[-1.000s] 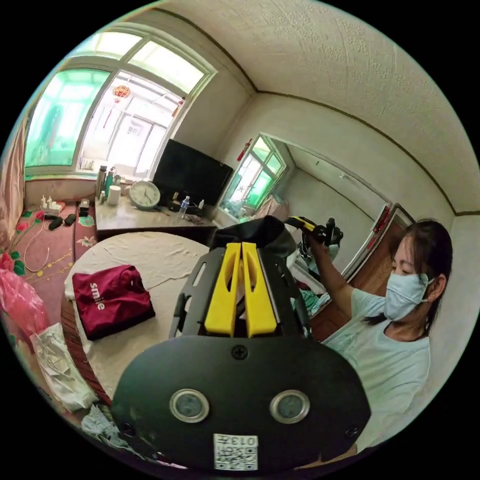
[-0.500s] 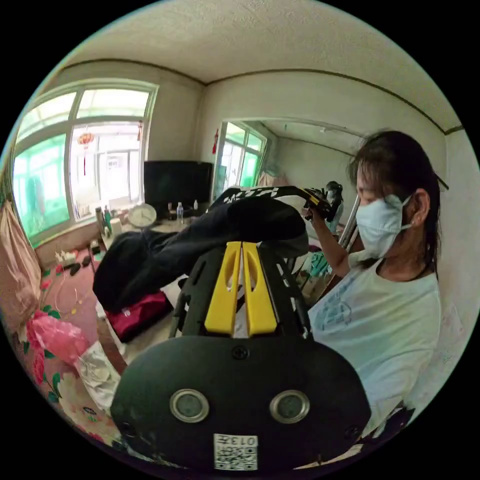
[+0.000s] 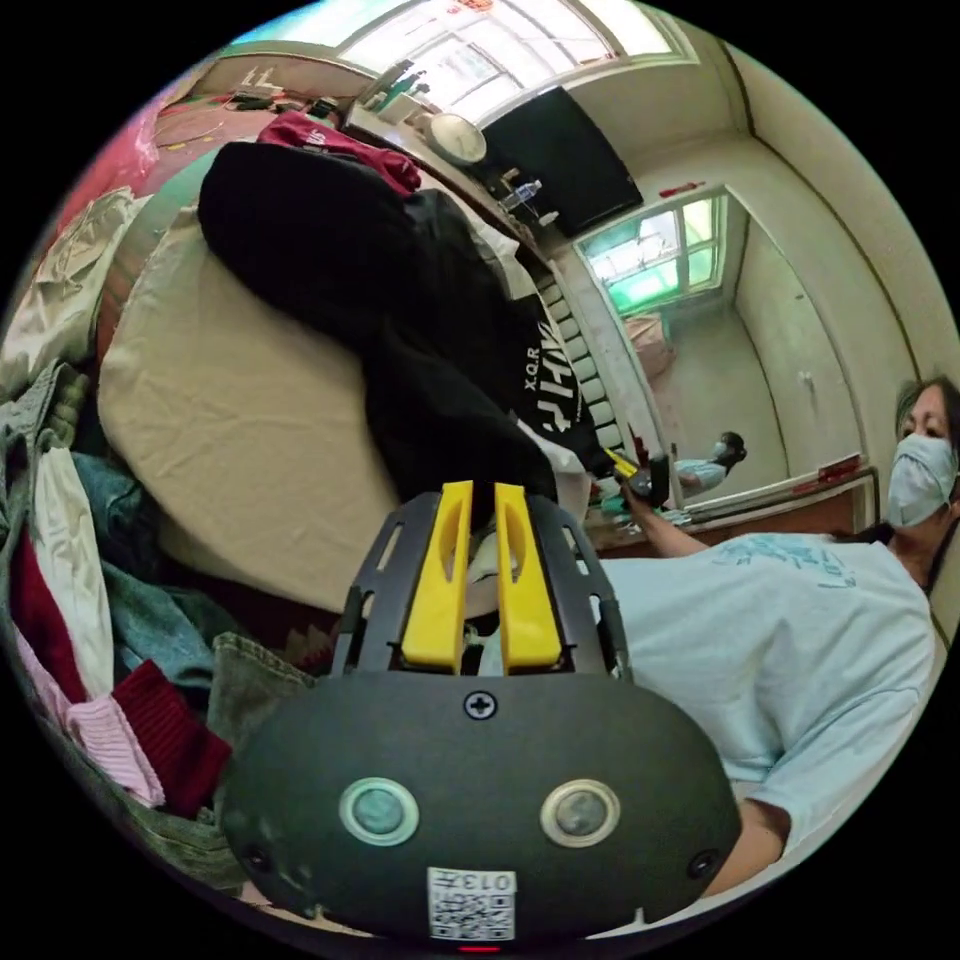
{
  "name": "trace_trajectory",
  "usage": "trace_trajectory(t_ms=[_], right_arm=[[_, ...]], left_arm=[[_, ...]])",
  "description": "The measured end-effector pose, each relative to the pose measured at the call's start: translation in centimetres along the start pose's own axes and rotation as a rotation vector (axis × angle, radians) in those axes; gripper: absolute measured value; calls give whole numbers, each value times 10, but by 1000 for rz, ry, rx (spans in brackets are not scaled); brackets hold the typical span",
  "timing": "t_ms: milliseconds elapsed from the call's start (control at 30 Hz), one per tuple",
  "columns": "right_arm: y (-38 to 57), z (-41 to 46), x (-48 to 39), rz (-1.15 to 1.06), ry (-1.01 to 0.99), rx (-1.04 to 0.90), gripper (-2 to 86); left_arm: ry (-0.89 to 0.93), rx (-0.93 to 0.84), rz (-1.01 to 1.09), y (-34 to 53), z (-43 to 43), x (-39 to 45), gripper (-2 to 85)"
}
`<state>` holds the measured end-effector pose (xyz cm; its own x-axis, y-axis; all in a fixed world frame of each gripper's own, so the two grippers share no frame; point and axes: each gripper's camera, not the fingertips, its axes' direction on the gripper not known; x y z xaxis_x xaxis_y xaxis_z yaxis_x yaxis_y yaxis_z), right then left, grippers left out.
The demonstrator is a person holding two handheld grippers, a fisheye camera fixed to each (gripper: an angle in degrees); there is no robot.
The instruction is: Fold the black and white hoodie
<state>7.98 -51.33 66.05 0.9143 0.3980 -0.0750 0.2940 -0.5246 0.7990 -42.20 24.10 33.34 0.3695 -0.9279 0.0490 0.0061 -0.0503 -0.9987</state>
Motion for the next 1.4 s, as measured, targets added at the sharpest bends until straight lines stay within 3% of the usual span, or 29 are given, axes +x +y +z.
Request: trace_trajectory(t_ms=[100, 200, 300, 367, 467, 500, 600, 767, 967, 1133, 1200, 1267, 1333, 1400], right_arm=[[3, -12, 33, 46, -47, -51, 103], [10, -53, 56, 98, -128, 76, 100], [1, -79, 41, -28, -361, 184, 112], [-15, -71, 25, -78, -602, 147, 120], [-33, -47, 16, -105, -792, 74, 126], [-36, -42, 17, -96, -830, 67, 126], [-48, -14, 25, -77, -953, -8, 109], [-78, -10, 60, -73, -1011, 89, 56], [-89, -67, 156, -206, -1180, 358, 9], [-118, -72, 246, -188, -1447, 473, 6], [-141, -46, 273, -26, -1565, 488, 6], [-162, 12, 303, 489, -1649, 472, 8], [-166, 48, 310, 788, -1577, 407, 10], [-164, 65, 318, 891, -1572, 353, 14]], left_arm=[[14, -140, 134, -6, 42, 27, 122], [-93, -273, 305, -9, 79, 61, 137], [-134, -312, 445, -14, 102, 89, 153], [-202, -373, 511, -18, 122, 97, 164], [-290, -505, 560, -27, 153, 98, 156], [-309, -522, 539, -35, 156, 92, 118], [-248, -554, 489, -63, 140, 80, 28], [57, -540, 493, -122, 68, 96, 8], [314, -368, 562, -179, -48, 134, 7], [646, -172, 366, -255, -109, 110, 17], [723, -56, 198, -292, -111, 81, 24], [713, 160, -1, -325, -117, 33, 43], [679, 447, -234, -344, -119, -45, 72], [688, 596, -334, -331, -119, -82, 78]])
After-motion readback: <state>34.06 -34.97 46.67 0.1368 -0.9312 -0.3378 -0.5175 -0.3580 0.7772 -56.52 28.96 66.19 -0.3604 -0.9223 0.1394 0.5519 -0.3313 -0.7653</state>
